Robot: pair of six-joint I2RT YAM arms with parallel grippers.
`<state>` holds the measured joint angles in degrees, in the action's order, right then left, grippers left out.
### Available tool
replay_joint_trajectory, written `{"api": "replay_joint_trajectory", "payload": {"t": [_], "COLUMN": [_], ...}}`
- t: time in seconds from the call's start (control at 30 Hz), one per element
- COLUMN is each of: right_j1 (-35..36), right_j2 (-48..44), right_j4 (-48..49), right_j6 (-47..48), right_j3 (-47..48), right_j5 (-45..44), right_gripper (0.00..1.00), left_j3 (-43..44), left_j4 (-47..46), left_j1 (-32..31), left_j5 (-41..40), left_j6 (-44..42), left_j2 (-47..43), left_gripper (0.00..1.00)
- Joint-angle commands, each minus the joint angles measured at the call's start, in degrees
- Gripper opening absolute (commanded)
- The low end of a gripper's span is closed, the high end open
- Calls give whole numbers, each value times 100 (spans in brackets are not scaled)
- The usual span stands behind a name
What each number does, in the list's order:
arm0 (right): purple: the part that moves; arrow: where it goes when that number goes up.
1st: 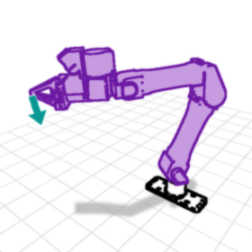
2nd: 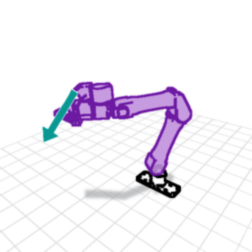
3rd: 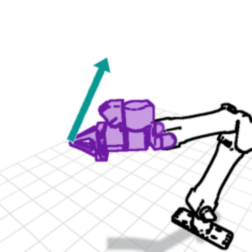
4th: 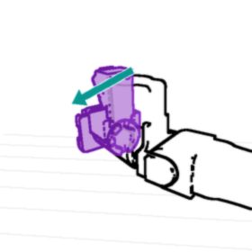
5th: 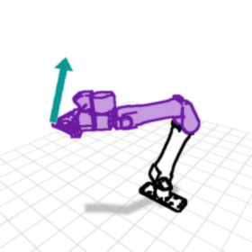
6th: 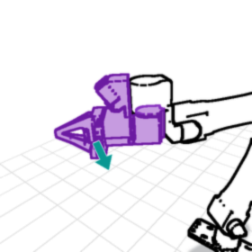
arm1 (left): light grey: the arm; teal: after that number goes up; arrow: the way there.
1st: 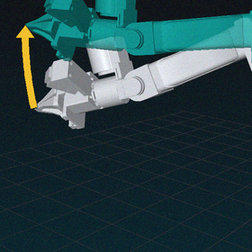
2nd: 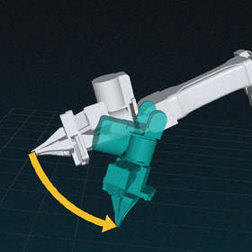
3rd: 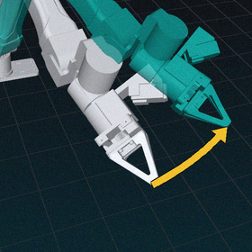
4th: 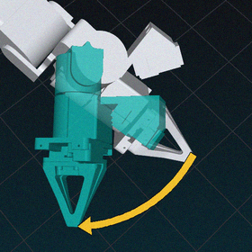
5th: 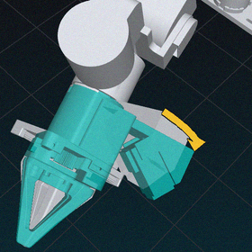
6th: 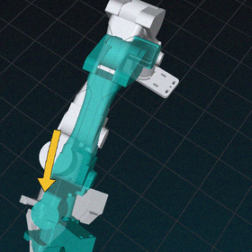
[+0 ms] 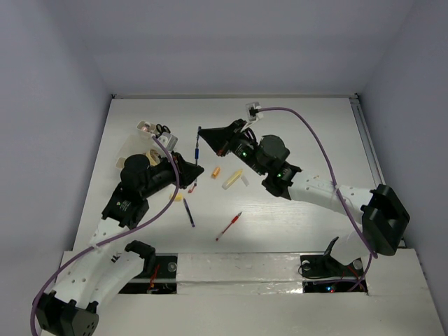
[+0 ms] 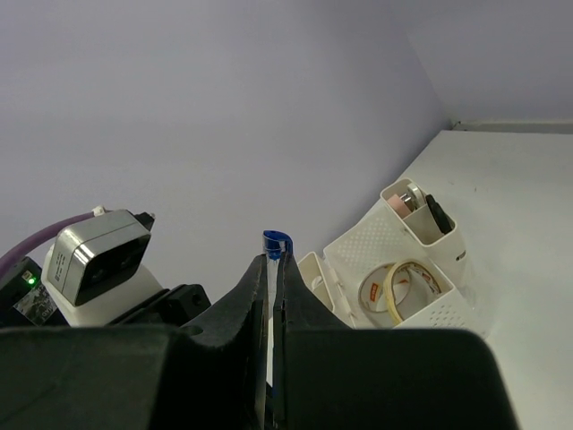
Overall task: Sort the stationery into containers
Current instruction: Close the pen cap on the pen.
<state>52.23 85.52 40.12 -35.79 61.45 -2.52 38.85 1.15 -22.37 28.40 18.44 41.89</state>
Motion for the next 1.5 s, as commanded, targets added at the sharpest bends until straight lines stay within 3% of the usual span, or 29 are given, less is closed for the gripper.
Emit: {"api": "replay_joint_trajectory", "payload": {"t": [0.0, 0.5, 1.23, 1.47], "right_j1": [42, 42, 42, 42], "right_j2": [0, -88, -369, -254], "right_j4": [75, -171, -1532, -1481], "right_j6": [11, -33, -200, -376], "right_j3": [183, -1, -116, -466], "right_j5": [15, 217, 1403, 1703], "right_gripper": [0, 0, 0, 0], "left_j3": [35, 61, 79, 61], "left_j4": [-238, -229, -124, -141], "left_j1": [31, 31, 31, 31], "left_j5": [34, -54, -520, -494], "left_j6": [-86, -130, -262, -270], "left_j2": [-93, -76, -304, -366], "left_gripper": [0, 0, 0, 0]}}
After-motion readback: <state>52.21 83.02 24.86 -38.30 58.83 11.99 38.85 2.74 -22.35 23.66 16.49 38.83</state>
